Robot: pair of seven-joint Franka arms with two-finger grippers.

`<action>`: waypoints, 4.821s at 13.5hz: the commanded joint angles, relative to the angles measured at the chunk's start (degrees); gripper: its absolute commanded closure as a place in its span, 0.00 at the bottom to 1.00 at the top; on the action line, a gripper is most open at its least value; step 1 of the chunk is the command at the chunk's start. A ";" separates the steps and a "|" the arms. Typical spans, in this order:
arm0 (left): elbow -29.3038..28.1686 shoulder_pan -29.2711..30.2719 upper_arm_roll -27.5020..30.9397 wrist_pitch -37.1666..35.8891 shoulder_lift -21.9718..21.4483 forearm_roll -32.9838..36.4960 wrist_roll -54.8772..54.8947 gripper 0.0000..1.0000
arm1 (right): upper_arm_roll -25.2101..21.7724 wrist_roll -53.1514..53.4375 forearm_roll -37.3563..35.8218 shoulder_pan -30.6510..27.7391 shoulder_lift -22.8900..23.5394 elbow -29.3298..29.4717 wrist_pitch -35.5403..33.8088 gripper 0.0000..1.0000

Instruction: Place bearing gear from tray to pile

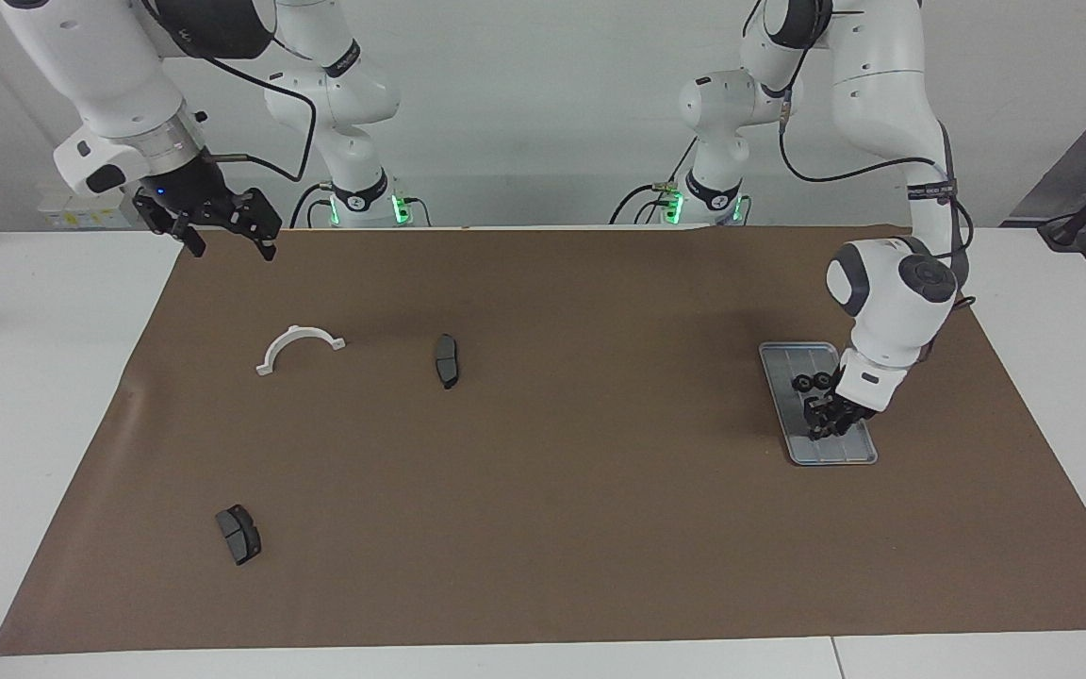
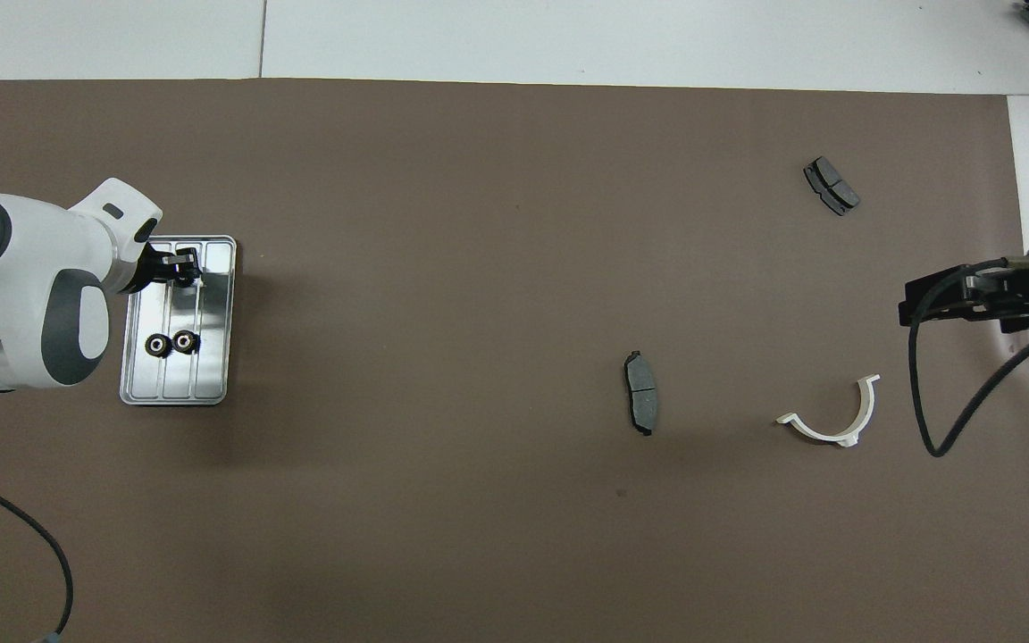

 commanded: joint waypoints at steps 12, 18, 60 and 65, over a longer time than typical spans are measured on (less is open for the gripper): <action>13.34 -8.54 0.05 -19.41 -1.15 0.58 -13.82 1.00 | 0.92 -1.49 -4.28 1.00 -1.96 -3.11 2.73 0.00; 12.66 -25.68 0.05 -7.83 1.03 -1.61 -36.96 1.00 | 0.92 -0.53 -4.10 2.75 -2.05 -4.78 5.73 0.00; -16.35 -0.74 0.84 1.59 -12.76 -1.45 -55.61 0.36 | 0.92 31.64 -6.74 29.55 41.89 20.01 39.02 0.00; -16.35 -0.74 0.92 2.91 -11.70 -1.45 -55.87 0.42 | 1.01 33.49 -6.39 33.86 44.27 20.10 42.03 0.00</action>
